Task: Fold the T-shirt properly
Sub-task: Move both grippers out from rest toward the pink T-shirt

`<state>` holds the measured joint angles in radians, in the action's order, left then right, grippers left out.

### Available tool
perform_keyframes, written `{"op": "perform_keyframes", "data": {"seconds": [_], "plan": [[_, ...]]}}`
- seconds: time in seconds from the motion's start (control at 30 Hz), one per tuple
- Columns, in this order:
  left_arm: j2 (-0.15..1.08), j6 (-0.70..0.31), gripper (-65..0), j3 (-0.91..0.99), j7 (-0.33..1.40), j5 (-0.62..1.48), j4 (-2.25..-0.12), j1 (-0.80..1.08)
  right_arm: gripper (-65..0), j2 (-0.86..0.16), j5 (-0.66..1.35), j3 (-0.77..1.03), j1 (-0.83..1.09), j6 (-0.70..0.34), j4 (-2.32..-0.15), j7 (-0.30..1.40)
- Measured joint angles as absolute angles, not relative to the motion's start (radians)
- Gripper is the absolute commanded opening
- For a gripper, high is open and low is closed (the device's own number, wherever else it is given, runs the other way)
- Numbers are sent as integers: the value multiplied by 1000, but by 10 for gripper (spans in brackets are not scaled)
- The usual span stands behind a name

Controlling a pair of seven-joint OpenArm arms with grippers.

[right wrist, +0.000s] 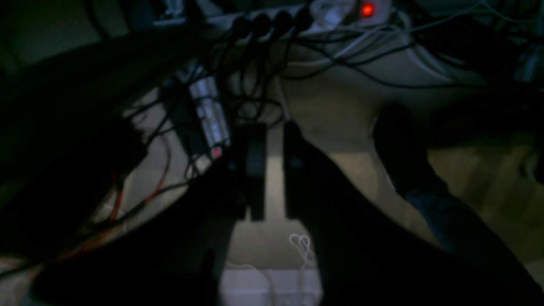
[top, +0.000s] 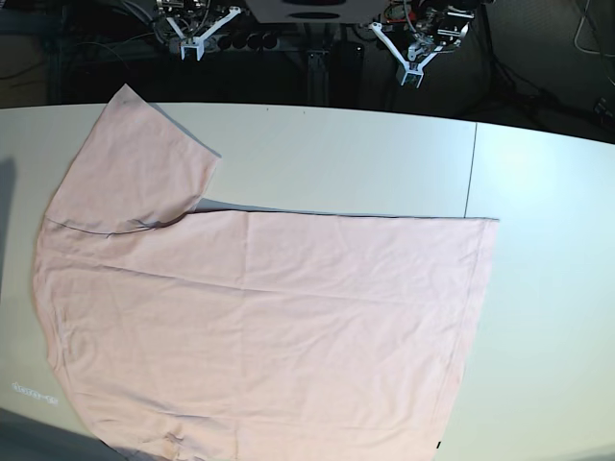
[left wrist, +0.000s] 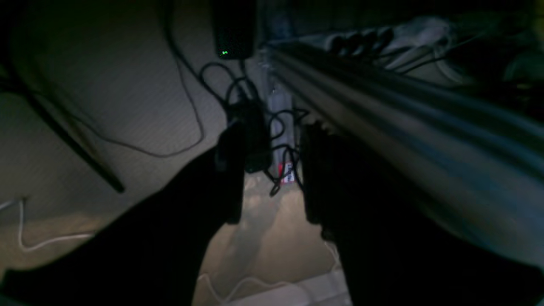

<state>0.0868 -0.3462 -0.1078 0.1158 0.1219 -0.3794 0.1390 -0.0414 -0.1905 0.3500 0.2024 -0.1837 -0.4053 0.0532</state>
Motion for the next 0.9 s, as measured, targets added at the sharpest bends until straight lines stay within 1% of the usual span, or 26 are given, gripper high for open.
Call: {"op": "perform_keyframes", "data": {"seconds": [0.07, 0.2, 0.47, 0.6, 0.8, 0.9], "plan": [[104, -374, -407, -108, 117, 120, -418, 173, -560, -55, -157, 328, 236, -199, -434, 56], [139, -384, -407, -108, 116, 120, -515, 253, -560, -105, -121, 245, 318, -211, -514, 59], [221, -390, -407, -109, 84, 118, -801, 426, -554, -205, -122, 72, 530, -215, -778, 57], [255, -393, -407, -111, 82, 120, -973, 512, -511, -253, -107, 63, 644, -218, -931, 59], [319, -398, -406, -111, 90, 117, -1210, 627, -511, -358, -76, 64, 784, -218, -1143, 62], [353, -398, -404, -111, 131, 117, -1337, 675, -510, -406, -75, 63, 840, -220, -1240, 56]]}}
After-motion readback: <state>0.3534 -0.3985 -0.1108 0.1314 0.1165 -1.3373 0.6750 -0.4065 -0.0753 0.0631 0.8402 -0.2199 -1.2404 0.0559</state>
